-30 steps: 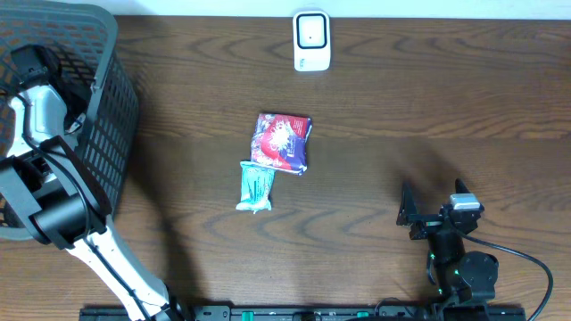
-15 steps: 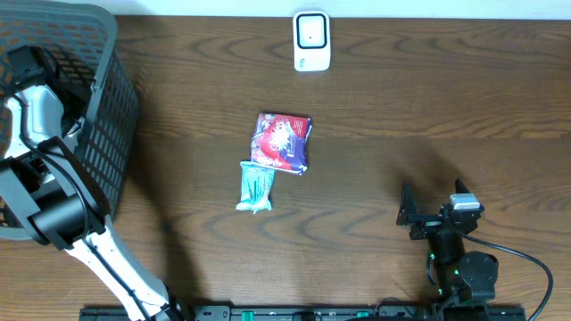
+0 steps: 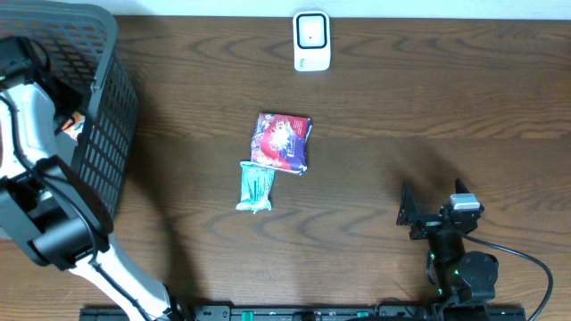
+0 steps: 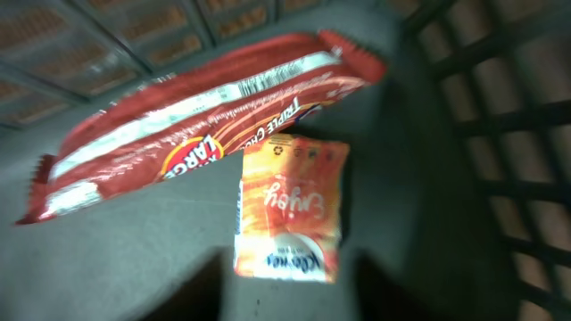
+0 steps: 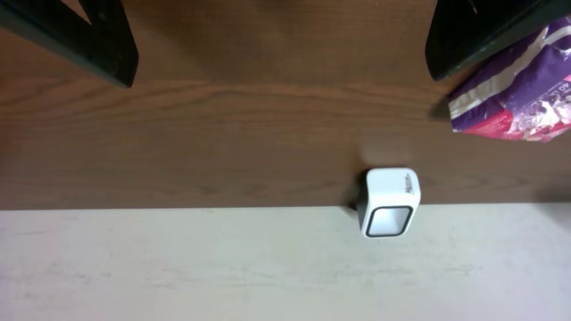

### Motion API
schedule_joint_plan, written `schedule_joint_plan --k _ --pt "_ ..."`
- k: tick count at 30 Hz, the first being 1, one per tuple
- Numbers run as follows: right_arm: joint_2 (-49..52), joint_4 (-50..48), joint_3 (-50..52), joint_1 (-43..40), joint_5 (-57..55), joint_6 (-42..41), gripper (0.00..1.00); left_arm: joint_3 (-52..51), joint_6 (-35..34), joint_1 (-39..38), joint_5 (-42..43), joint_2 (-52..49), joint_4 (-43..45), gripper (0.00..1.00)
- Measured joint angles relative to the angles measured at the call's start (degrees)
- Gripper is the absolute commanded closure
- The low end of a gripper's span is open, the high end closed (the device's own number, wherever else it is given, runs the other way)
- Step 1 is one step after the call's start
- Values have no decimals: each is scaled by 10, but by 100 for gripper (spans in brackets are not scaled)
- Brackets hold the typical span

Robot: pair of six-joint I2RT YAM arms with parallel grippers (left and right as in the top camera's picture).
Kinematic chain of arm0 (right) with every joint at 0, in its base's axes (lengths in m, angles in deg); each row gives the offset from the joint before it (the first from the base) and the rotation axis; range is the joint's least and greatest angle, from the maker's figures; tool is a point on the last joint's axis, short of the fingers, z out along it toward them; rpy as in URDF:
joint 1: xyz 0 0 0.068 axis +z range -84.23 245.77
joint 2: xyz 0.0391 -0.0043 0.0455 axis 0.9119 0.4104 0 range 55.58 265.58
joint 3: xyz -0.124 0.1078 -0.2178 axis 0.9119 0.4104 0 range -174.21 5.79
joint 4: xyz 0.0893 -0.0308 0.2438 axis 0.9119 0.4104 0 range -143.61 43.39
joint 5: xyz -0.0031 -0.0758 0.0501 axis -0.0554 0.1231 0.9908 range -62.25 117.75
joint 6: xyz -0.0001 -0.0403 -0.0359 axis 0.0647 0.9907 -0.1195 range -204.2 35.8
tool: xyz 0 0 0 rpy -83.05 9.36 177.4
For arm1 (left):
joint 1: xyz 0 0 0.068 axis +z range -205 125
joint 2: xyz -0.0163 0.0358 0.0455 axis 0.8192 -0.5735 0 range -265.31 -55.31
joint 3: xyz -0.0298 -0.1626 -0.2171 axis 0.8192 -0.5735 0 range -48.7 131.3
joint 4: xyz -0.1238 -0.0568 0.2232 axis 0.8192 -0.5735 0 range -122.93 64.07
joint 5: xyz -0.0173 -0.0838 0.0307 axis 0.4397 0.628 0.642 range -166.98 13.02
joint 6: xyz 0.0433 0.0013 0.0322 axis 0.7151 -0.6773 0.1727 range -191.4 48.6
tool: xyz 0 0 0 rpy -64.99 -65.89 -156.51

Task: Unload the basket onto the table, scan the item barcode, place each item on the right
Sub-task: 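Reach into the basket and grasp the small orange packet with the left gripper, then carry the orange packet out and drop it right of the red bag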

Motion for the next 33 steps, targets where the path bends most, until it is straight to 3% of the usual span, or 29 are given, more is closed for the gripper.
schedule_joint_plan --k 5,15,16,17,20,27,33 --pt "0 0 0 0 0 0 1 -6 -1 0 2 1 0 26" --pt "0 0 0 0 0 0 1 -15 -2 0 2 -78 23 25" --pt "0 0 0 0 0 0 1 -16 -2 0 2 -85 25 29" --pt "0 0 0 0 0 0 1 -16 -3 0 1 -88 27 50" --pt "0 0 0 0 0 0 1 -16 -2 0 3 -88 31 92" --pt "0 0 0 0 0 0 1 -15 -2 0 6 -79 28 93" --pt "0 0 0 0 0 0 1 -28 -2 0 73 -1 18 93"
